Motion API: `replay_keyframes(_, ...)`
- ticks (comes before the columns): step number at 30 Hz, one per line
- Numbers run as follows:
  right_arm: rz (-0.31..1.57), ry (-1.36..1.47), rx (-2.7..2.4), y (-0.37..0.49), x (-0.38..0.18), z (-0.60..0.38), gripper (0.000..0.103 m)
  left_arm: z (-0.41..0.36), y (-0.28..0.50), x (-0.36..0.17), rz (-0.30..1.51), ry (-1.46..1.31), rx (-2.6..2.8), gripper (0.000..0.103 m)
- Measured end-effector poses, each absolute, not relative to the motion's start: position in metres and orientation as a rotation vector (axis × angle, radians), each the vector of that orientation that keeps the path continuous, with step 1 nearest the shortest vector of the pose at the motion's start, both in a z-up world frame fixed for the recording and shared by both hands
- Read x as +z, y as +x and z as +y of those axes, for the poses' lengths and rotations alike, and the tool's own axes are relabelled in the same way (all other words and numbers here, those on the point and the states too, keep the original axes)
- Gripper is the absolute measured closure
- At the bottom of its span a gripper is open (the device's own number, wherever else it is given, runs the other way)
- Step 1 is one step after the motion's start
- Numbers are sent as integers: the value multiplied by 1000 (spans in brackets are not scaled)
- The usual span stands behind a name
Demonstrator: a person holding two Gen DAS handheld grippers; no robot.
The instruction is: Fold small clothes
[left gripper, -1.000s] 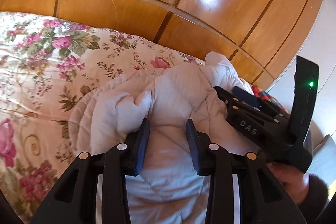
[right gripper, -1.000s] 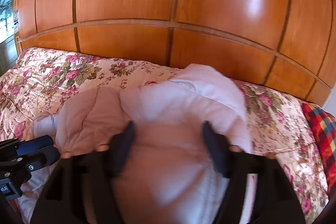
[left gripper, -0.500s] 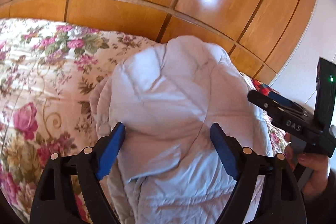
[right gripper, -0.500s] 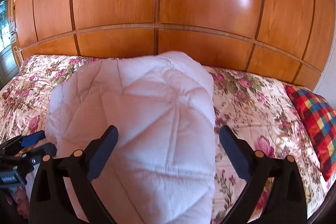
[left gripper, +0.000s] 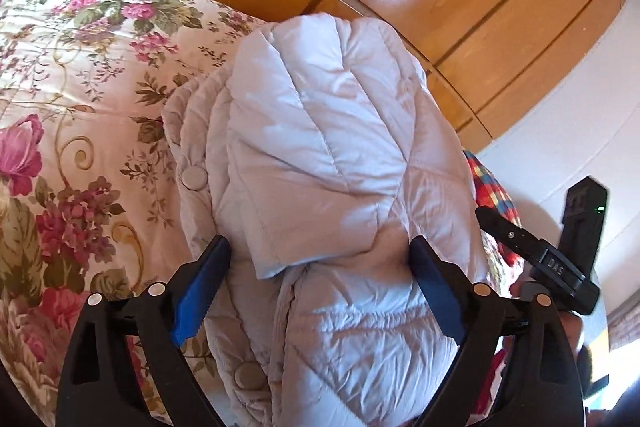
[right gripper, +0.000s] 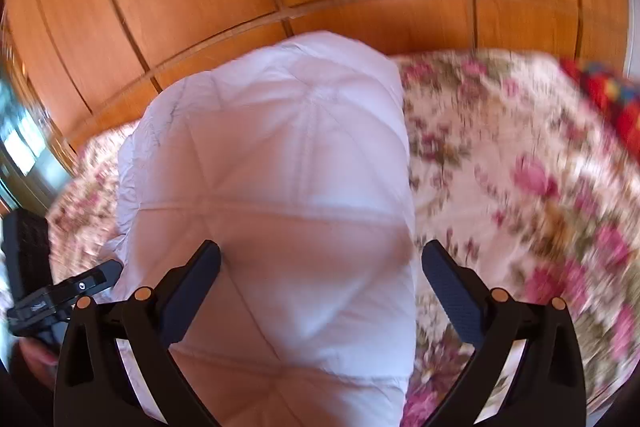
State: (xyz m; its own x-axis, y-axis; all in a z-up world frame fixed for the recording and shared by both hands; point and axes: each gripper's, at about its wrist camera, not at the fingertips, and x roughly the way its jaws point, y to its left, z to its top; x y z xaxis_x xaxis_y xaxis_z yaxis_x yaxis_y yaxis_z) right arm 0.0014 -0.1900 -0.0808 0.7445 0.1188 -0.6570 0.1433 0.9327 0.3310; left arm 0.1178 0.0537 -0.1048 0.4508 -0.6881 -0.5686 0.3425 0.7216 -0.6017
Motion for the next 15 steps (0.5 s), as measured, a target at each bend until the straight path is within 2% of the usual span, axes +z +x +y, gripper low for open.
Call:
replay_keyframes(8, 782, 848, 172, -6, -133, -250, 2, 68, 125, -115, 949, -619, -781, 14)
replay_keyframes(15, 788, 828, 246, 5, -136, -248, 2, 66, 136, -118, 996, -566, -757, 14)
